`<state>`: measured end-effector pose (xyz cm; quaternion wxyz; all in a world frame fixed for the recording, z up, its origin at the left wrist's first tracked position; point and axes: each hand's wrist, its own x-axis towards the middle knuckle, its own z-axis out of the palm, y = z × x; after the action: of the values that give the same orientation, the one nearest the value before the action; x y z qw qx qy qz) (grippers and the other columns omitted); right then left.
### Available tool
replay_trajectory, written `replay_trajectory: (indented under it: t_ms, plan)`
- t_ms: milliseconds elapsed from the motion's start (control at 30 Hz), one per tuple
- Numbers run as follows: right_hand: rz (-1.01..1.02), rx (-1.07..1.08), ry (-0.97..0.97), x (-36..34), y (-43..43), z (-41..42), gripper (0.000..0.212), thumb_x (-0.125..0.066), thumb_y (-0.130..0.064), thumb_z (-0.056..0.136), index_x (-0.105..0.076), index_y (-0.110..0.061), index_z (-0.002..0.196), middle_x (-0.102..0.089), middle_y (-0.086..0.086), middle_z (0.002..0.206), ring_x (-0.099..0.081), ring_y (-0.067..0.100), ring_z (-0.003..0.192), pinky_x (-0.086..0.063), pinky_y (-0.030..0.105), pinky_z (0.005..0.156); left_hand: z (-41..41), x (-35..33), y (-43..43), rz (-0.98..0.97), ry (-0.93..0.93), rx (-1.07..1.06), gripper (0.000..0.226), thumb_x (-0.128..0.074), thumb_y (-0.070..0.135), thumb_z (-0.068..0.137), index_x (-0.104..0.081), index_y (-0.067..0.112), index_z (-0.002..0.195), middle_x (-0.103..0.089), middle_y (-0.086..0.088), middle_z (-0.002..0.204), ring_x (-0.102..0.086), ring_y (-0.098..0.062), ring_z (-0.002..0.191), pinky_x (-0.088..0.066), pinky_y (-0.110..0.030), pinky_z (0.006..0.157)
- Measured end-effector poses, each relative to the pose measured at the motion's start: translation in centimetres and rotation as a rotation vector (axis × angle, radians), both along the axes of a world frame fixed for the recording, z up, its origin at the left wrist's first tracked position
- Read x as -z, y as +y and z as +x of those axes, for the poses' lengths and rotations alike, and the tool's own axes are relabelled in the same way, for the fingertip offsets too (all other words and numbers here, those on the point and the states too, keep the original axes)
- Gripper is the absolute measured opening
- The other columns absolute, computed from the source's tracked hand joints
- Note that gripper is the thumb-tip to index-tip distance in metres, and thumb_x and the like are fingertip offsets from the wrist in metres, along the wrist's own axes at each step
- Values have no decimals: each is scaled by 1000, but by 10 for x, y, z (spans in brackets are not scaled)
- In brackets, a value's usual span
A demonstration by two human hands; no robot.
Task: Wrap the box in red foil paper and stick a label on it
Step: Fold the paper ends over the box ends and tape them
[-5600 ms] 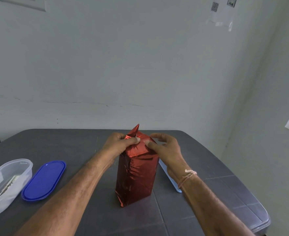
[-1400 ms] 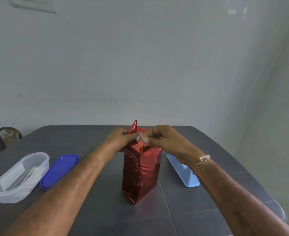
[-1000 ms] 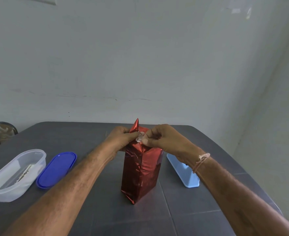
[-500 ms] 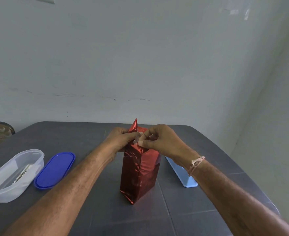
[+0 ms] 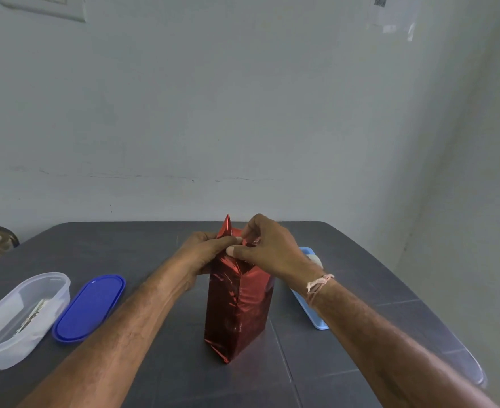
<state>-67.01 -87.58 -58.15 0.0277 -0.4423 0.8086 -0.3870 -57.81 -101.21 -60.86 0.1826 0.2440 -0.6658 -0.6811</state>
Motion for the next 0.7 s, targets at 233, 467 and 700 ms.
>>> replay_trajectory:
  t_ms: [233, 467, 700]
  plan:
    - [132, 13, 69, -5, -9, -3, 60, -85, -57, 73, -53, -24, 112, -63, -4, 108, -62, 15, 98, -57, 38, 87, 0, 2, -3, 44, 6, 12, 15, -79, 24, 86, -79, 9, 90, -77, -11, 79, -72, -16, 61, -57, -24, 53]
    - [106, 52, 106, 1, -12, -1, 52, -81, -51, 80, -53, -23, 114, -63, -2, 111, -62, 17, 100, -56, 39, 89, -2, 5, -1, 4, -34, -29, 20, -78, 35, 86, -77, 15, 90, -75, -2, 71, -70, -12, 63, -51, -26, 61]
    - [113, 48, 74, -3, -14, 1, 43, -77, -39, 83, -51, -26, 114, -62, 1, 114, -64, 19, 100, -58, 41, 90, -1, 4, -1, 6, -54, -43, 29, -78, 37, 86, -74, 12, 100, -75, -3, 72, -68, -14, 63, -50, -27, 59]
